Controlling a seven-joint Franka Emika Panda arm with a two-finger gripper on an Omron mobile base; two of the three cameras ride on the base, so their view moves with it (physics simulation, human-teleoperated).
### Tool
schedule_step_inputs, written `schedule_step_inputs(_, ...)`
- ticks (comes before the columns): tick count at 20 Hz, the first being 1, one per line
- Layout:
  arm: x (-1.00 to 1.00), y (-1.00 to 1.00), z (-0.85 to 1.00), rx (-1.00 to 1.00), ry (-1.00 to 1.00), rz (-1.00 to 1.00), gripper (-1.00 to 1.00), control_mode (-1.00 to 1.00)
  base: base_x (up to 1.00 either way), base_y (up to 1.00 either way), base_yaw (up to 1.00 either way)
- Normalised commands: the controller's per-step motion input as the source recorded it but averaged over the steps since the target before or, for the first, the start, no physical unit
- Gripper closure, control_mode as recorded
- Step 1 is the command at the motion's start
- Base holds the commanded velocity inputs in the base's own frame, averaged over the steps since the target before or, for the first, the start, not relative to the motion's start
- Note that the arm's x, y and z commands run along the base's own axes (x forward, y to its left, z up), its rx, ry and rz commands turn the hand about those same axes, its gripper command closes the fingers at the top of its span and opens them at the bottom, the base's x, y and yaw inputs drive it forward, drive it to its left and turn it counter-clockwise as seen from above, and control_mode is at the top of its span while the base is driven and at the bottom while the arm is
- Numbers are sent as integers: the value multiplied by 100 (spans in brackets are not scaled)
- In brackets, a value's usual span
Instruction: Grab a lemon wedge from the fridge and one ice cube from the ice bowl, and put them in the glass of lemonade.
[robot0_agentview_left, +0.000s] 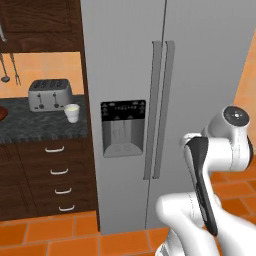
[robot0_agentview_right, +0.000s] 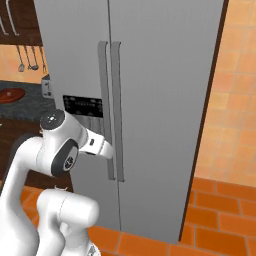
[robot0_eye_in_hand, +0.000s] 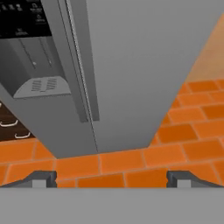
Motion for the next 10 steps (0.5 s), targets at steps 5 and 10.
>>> schedule_step_inputs(5,-28,2,43,-1,-28,8,-100,-100,0,0,0)
schedule_step_inputs(10,9,2,46,-1,-28,12,-100,-100,0,0,0)
